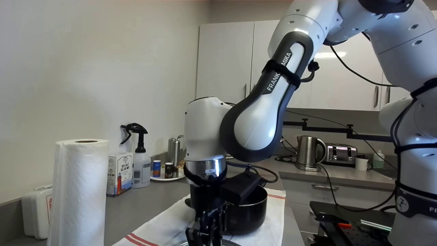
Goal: Put the glass lid on the black pot.
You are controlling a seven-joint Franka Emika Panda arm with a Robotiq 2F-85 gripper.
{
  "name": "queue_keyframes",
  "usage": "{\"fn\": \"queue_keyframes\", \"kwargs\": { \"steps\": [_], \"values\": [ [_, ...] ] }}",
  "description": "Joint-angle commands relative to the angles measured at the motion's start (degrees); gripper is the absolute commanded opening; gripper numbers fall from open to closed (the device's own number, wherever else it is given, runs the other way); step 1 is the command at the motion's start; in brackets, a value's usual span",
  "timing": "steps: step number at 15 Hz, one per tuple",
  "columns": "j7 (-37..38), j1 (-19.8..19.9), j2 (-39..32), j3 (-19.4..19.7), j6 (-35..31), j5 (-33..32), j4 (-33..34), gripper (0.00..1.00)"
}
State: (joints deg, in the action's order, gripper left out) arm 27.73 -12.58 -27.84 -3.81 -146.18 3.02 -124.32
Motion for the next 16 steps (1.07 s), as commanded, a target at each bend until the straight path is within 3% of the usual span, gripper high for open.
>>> {"fn": "queue_keyframes", "kwargs": {
  "steps": [1, 11, 16],
  "values": [
    [0.43, -2.67, 6.26, -0.31, -0.5, 0.12, -4.18, 0.25],
    [4.63, -6.07, 23.3, -3.4, 6.15, -4.05, -12.04, 0.25],
    [10.37, -3.08, 30.99, -4.1, 12.05, -8.89, -13.83, 0.25]
  ]
}}
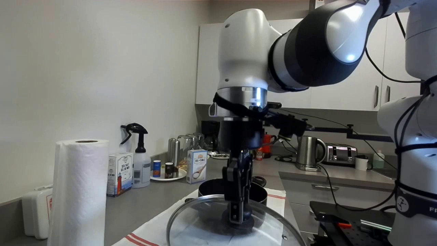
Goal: Put the glass lid on the black pot.
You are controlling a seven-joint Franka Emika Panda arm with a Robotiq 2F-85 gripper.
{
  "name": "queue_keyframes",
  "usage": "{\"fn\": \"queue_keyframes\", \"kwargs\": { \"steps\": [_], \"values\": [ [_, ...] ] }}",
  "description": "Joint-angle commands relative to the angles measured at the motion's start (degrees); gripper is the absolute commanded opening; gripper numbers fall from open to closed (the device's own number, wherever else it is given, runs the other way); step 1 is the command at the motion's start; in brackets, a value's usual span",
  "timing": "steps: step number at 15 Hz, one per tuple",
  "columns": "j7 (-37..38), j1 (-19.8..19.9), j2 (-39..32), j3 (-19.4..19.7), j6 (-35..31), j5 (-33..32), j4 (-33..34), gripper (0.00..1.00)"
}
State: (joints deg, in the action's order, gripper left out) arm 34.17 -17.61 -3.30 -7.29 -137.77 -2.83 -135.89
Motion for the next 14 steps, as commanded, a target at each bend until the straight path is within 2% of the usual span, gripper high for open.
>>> {"fn": "queue_keyframes", "kwargs": {
  "steps": [1, 6, 14],
  "values": [
    [4.92, 2.94, 7.69, -0.58, 4.87, -3.73, -2.46, 0.25],
    [6.88, 8.76, 10.08, 0.24, 9.67, -4.88, -1.77, 0.25],
    [5.76, 17.09, 7.87, 4.97, 8.83, -3.97, -0.26, 0.25]
  ]
}}
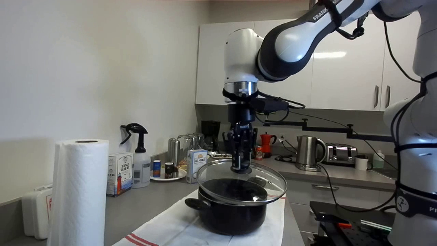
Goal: Put the glass lid on the black pot.
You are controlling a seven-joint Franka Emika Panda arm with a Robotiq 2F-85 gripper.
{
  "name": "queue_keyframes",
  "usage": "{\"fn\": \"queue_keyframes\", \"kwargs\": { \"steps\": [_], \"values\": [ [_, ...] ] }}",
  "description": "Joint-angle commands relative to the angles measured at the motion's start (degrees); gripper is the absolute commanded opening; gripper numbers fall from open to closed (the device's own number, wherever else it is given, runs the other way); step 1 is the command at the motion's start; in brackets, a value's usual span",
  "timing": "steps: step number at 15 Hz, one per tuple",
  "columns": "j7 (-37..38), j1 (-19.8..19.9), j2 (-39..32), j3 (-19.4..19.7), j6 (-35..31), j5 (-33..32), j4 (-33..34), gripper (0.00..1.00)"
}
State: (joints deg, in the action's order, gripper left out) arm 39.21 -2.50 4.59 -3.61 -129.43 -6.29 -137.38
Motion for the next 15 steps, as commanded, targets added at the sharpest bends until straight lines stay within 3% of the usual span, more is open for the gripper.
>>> {"fn": "queue_keyframes", "kwargs": {
  "steps": [1, 7, 15],
  "values": [
    [0.62, 2.95, -0.4, 2.13, 0.0, -0.52, 1.42, 0.25],
    [0.25, 6.54, -3.56, 5.76, -3.61, 0.3, 2.55, 0.25],
    [1.21, 7.35, -9.29, 8.83, -9.76, 0.71, 4.54, 0.25]
  ]
}}
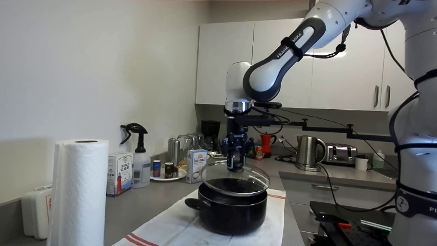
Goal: Put the glass lid on the black pot.
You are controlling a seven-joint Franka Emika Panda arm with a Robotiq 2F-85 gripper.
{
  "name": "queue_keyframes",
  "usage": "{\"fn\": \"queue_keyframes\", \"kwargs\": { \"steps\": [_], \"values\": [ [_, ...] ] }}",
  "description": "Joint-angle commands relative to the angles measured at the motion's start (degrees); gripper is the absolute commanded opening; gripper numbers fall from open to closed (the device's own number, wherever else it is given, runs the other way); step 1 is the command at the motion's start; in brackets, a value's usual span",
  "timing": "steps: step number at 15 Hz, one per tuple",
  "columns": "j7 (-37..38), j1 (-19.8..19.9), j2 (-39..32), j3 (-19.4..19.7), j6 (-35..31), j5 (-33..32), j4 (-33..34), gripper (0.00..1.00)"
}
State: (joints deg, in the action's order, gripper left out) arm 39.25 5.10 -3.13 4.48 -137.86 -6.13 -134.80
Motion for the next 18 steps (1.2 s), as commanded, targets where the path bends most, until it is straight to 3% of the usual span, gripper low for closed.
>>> {"fn": "queue_keyframes", "kwargs": {
  "steps": [1, 18],
  "values": [
    [1.25, -0.36, -2.01, 1.0, -2.37, 0.72, 1.94, 0.25],
    [0.74, -1.65, -6.67, 1.72, -7.1, 2.45, 2.8, 0.25]
  ]
}}
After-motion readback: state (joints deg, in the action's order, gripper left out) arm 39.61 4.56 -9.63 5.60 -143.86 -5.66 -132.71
